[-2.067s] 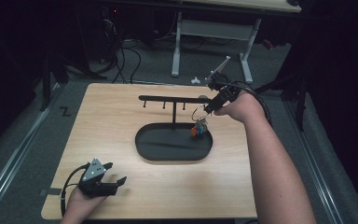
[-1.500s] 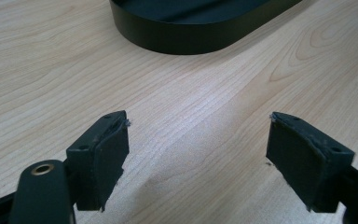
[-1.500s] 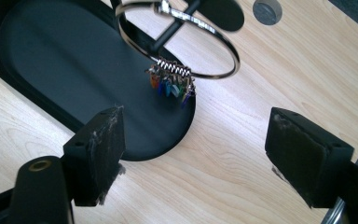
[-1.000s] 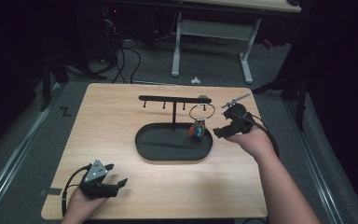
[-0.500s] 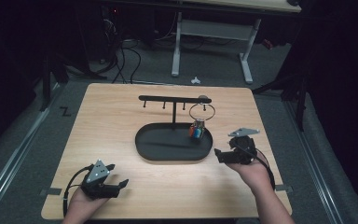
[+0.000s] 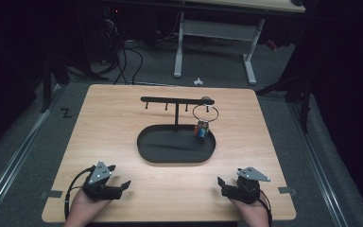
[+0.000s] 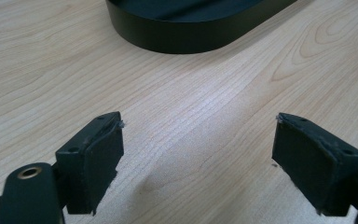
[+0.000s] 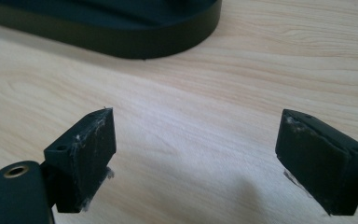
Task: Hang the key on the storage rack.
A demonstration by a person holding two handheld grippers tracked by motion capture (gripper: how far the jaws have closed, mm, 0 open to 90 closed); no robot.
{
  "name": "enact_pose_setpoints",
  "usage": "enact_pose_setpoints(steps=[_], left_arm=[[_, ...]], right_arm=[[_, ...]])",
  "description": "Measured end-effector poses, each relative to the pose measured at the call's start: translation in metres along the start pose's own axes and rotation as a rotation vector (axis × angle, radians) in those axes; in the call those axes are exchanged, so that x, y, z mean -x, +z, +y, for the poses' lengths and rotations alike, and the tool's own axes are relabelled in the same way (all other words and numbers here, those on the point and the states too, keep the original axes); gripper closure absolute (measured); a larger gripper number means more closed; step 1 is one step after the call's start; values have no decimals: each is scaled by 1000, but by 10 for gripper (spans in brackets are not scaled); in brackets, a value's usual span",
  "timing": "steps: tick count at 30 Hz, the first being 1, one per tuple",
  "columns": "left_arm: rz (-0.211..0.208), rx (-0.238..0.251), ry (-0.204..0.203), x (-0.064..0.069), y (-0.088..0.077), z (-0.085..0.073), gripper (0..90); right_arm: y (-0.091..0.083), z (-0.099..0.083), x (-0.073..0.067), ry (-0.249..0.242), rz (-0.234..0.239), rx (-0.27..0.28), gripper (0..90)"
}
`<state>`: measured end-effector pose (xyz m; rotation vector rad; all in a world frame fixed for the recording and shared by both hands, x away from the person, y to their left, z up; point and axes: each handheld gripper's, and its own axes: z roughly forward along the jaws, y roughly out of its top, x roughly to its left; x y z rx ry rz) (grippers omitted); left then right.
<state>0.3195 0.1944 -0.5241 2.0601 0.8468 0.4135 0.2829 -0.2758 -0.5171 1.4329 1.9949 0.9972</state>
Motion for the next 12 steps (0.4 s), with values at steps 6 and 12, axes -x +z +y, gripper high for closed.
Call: enact_pose_setpoints(steps=[6, 12], left_arm=[[2, 15, -1, 0, -1, 1, 154], [2, 21, 4, -1, -3, 1, 153]], right_arm=[[0, -4, 1, -12, -18, -10, 123], [-1, -3, 2, 7, -34, 1, 119]])
